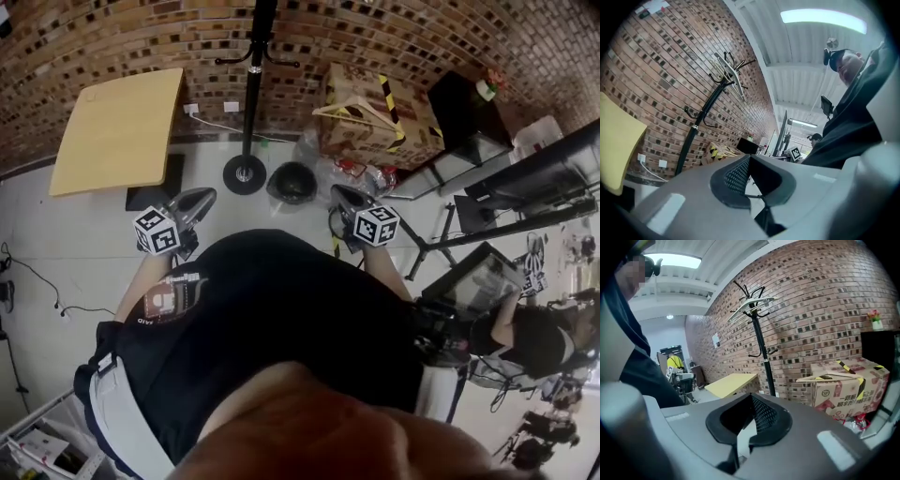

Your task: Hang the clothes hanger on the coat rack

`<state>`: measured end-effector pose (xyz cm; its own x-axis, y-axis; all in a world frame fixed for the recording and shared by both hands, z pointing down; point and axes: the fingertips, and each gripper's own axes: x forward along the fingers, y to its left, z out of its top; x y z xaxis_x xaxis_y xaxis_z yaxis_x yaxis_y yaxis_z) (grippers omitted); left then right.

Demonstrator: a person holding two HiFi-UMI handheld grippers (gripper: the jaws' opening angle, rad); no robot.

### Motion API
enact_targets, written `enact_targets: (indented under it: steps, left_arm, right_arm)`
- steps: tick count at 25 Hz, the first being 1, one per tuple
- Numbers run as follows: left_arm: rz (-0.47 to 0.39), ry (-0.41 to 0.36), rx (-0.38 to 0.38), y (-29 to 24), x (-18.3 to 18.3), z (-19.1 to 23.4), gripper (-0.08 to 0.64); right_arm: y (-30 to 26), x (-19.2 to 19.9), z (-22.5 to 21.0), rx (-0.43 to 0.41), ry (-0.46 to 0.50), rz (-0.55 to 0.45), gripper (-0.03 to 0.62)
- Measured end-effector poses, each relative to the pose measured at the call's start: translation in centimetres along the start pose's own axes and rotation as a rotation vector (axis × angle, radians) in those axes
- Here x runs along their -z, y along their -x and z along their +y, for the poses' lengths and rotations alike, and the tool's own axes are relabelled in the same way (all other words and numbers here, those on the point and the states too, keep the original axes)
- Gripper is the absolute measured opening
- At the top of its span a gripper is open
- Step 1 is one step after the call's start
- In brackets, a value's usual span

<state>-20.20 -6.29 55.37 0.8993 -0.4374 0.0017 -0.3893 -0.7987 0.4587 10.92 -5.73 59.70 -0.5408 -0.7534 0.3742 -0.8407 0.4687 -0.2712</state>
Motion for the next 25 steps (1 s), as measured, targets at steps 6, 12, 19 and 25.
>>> enact_targets:
  steps: [6,12,19,25]
  left_arm:
    - [0.045,-0.021,0.041,1.6,-5.3,7.9,0.002]
    - [0.032,0.004,0.055,1.3,-6.3,12.9,0.002]
    - [0.048,0.039,-0.005,-0.8,-5.8,15.8,0.002]
    - [0.006,-0.001,-0.139,-5.7,-7.5,17.7,0.002]
  right_arm:
    - [-8.0,-4.4,2.6,0.021,0.005,-0.006,0.014]
    - [-12.7,-4.4,2.9,0.015,-0.004,0.051,0.014]
    - [-16.5,-5.7,-0.7,-0.038,-0.024,0.069,0.014]
    - [-21.1,-7.6,-6.3,-0.181,0.015,0.092,0.014]
